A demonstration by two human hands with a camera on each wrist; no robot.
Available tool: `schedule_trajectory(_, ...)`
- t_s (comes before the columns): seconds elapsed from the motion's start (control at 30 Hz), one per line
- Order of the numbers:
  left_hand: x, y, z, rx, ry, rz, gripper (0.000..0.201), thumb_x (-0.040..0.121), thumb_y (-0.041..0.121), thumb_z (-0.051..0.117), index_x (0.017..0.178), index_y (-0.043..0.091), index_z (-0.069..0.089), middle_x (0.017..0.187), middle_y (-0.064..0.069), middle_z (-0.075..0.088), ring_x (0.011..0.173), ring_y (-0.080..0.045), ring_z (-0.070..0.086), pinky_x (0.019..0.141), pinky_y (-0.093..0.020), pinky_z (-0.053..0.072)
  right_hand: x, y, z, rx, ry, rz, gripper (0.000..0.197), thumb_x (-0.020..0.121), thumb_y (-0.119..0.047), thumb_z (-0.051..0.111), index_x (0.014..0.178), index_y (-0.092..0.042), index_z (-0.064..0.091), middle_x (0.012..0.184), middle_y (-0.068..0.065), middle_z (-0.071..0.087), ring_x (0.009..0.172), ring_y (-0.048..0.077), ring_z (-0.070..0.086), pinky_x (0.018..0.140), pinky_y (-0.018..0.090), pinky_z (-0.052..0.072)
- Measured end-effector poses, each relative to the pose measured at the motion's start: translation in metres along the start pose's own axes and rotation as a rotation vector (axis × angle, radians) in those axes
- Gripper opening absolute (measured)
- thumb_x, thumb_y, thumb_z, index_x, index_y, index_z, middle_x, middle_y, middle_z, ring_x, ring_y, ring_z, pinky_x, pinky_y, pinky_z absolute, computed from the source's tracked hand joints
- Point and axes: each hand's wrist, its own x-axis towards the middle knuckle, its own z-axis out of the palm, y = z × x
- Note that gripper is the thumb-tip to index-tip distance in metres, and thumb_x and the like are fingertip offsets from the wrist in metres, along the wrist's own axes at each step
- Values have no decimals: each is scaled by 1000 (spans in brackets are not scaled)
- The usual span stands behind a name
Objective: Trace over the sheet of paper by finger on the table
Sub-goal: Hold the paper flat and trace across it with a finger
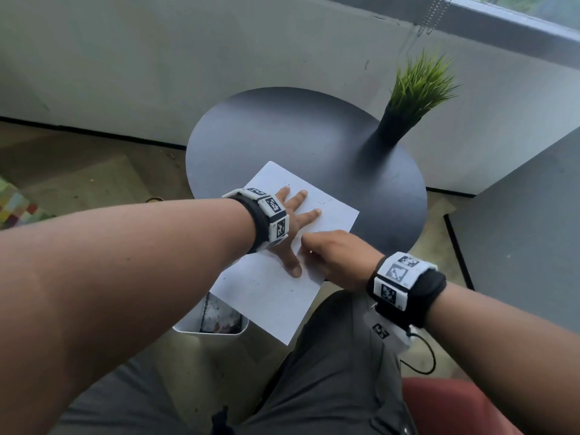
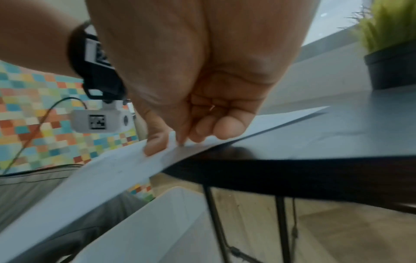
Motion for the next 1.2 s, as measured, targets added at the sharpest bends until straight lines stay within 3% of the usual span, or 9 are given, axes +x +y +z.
schedule_trajectory(0.17,0,0,2,-8,15,-15,140,56,85,73,155,44,-18,166,-3,-26,152,-38,-18,116,-70,14,20,42,-14,46,178,430,14,91,-37,54,93,-23,53,99,5,64,89,27,59,80,38,51)
schedule_trajectory(0.27,0,0,1,-15,17,-8,141,57,84,74,155,43,-17,166,-3,-26,152,-38,-19,115,-70,13,14,21,-1,13,157,238,11,92,-30,52,92,-19,52,92,4,63,85,27,57,74,38,50)
schedule_trajectory(0.4,1,0,1,-2,15,-8,141,56,86,72,155,44,-18,166,-3,-26,152,-39,-19,115,-70,14,-5,12,-5,-42,-95,-76,6,88,-18,57,87,-22,52,82,-4,61,77,20,52,68,33,46)
schedule_trajectory(0.57,1,0,2,-24,18,-16,141,55,86,72,155,45,-17,166,-3,-26,152,-38,-20,115,-72,14,8,41,-16,19,151,403,15,93,-33,54,99,-20,54,97,4,62,90,28,58,80,37,49)
schedule_trajectory(0.77,3,0,4,-8,31,-14,141,55,87,71,155,44,-18,166,-3,-26,152,-39,-20,114,-71,14,-15,1,1,-2,-42,-12,5,94,-24,52,93,-19,53,88,-3,62,80,18,52,70,31,44)
schedule_trajectory(0.8,3,0,4,-11,33,-15,141,54,87,72,155,44,-18,166,-2,-25,152,-39,-19,114,-71,14,-11,11,-3,-4,-40,10,6,93,-24,54,96,-19,56,91,-3,65,83,18,55,73,30,45)
schedule_trajectory(0.93,3,-1,5,-39,31,-10,141,54,86,72,155,45,-18,166,-1,-26,152,-37,-20,114,-72,14,7,45,-17,86,139,457,16,92,-36,55,96,-21,55,97,4,64,90,26,59,80,35,49)
schedule_trajectory(1.1,3,-2,4,-25,27,0,140,56,86,72,155,44,-17,166,-3,-26,152,-39,-20,113,-73,14,0,-6,5,2,31,85,6,93,-26,50,90,-21,50,85,-4,56,84,24,55,69,32,43)
schedule_trajectory(1.2,1,-2,5,-47,40,5,137,57,86,70,155,46,-16,166,-2,-24,152,-38,-20,113,-72,13,5,14,-5,14,52,126,10,94,-33,53,92,-23,54,85,-5,57,79,19,51,71,32,45)
